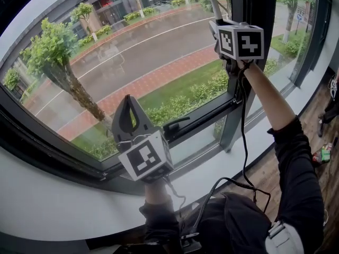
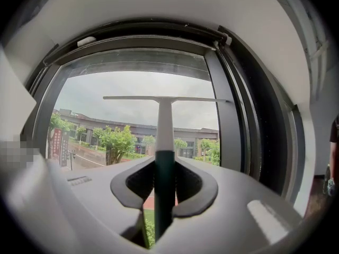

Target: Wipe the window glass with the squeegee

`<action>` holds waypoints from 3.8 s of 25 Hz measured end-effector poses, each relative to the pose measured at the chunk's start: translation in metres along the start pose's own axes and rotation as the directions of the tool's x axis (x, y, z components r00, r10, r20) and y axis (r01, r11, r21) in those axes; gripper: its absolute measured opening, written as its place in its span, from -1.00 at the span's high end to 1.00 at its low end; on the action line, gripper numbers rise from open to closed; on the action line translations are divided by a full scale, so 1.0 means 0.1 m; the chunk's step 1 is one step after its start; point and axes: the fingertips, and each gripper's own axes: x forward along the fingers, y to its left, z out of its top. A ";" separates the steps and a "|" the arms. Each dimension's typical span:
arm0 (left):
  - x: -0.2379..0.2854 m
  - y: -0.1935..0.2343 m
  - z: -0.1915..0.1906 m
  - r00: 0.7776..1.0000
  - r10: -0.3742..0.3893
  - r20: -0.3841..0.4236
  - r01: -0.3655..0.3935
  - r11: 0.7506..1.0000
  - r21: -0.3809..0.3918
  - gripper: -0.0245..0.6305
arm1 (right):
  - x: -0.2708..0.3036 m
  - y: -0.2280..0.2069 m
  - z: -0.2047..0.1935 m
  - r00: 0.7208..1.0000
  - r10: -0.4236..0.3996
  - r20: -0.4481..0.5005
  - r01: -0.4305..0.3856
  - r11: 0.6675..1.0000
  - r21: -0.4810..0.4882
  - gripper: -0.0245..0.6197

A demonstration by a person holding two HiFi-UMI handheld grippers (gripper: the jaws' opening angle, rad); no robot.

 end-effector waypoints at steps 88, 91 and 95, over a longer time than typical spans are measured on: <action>-0.20 -1.71 -1.37 0.888 -0.403 -0.220 0.380 0.914 -0.142 0.93 | -0.22 0.14 -2.45 0.947 0.026 -0.319 -0.005 0.998 0.069 0.70; -0.24 -1.74 -1.43 0.884 -0.406 -0.230 0.381 0.913 -0.146 0.93 | -0.25 0.13 -2.56 0.943 0.025 -0.331 -0.003 0.998 0.068 0.70; -0.29 -1.75 -1.46 0.868 -0.413 -0.274 0.385 0.910 -0.153 0.93 | -0.27 0.12 -2.64 0.939 0.026 -0.343 -0.004 0.998 0.064 0.70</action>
